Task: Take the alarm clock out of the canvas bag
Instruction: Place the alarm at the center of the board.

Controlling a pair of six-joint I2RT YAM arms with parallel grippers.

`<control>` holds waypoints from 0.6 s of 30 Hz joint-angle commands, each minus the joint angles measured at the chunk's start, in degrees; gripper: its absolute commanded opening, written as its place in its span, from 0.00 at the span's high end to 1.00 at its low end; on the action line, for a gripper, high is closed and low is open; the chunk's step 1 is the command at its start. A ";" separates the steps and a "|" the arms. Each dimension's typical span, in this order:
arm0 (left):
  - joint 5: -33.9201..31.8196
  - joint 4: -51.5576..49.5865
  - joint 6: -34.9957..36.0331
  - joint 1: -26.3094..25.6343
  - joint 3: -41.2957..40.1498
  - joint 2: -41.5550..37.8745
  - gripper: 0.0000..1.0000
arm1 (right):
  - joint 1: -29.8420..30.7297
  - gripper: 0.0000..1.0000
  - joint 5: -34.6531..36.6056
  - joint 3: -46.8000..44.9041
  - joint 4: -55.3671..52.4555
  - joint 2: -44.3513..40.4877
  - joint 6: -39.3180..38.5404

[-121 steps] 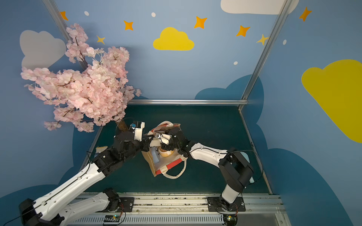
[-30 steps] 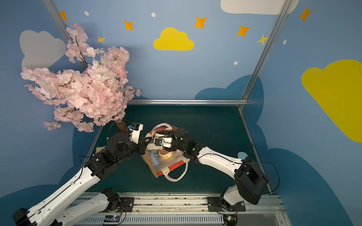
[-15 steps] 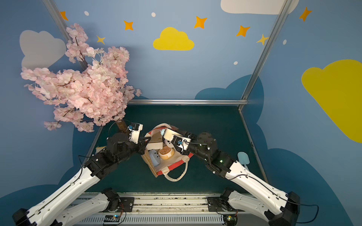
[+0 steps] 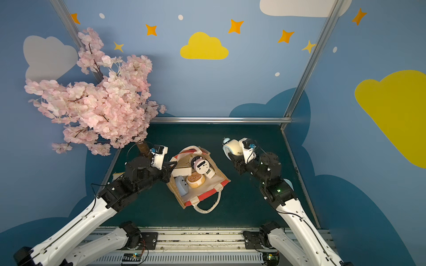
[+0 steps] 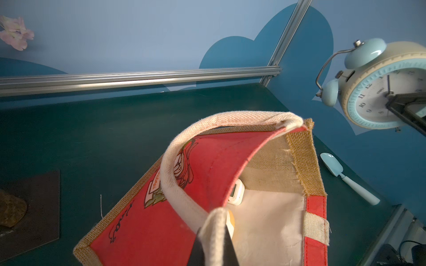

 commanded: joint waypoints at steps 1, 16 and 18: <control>1.05 1.67 0.92 0.01 0.18 -1.53 0.97 | -6.97 0.94 -7.68 -0.92 4.28 -0.06 13.82; 1.76 2.51 1.19 0.02 0.29 -1.53 0.96 | -30.60 0.93 -32.90 -8.66 10.33 22.36 40.63; 2.00 2.86 1.03 -0.04 0.14 -1.61 0.96 | -30.61 0.94 -34.85 -9.56 12.71 26.46 42.28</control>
